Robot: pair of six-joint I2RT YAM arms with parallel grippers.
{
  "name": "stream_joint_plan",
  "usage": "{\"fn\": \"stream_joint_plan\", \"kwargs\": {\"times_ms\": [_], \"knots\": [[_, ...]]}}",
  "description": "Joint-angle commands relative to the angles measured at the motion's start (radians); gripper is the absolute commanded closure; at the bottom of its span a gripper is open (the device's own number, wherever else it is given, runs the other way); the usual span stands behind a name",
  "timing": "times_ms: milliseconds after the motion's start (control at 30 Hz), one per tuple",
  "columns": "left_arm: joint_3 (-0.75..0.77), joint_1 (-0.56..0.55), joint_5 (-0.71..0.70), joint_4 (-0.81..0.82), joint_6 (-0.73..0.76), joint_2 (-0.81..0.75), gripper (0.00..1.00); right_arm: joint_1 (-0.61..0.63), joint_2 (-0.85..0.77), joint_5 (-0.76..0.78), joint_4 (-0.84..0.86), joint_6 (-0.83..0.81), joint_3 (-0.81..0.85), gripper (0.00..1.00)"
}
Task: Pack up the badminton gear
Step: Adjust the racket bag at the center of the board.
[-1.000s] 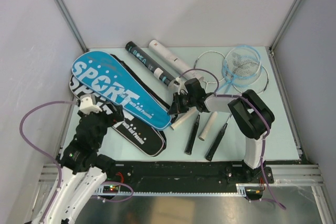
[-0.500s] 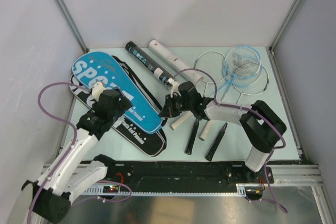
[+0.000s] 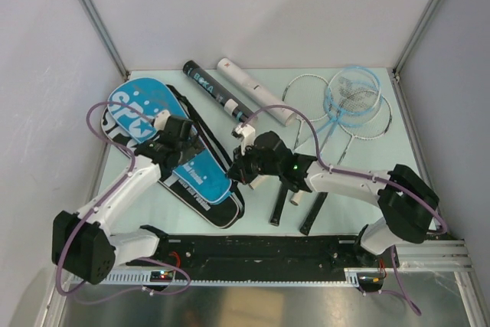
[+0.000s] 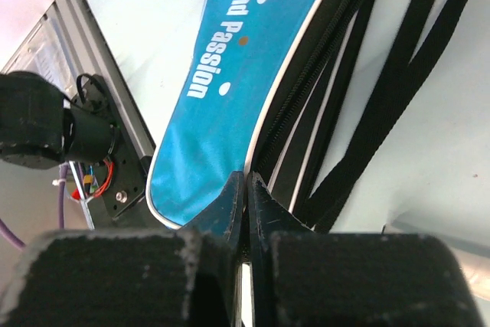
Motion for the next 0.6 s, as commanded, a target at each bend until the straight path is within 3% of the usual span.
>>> {"fn": "stream_joint_plan", "kwargs": {"times_ms": [0, 167, 567], "knots": [[0.069, -0.002, 0.010, 0.025, -0.028, 0.047, 0.19, 0.049, -0.074, 0.050, 0.023, -0.077, -0.013, 1.00], [0.104, -0.002, 0.006, 0.024, -0.029, 0.066, 0.15, 0.071, -0.077, 0.052, 0.017, -0.076, -0.016, 1.00], [0.059, -0.007, 0.002, 0.038, -0.079, 0.109, 0.24, 0.118, -0.072, 0.080, 0.024, -0.084, -0.025, 1.00]]}}
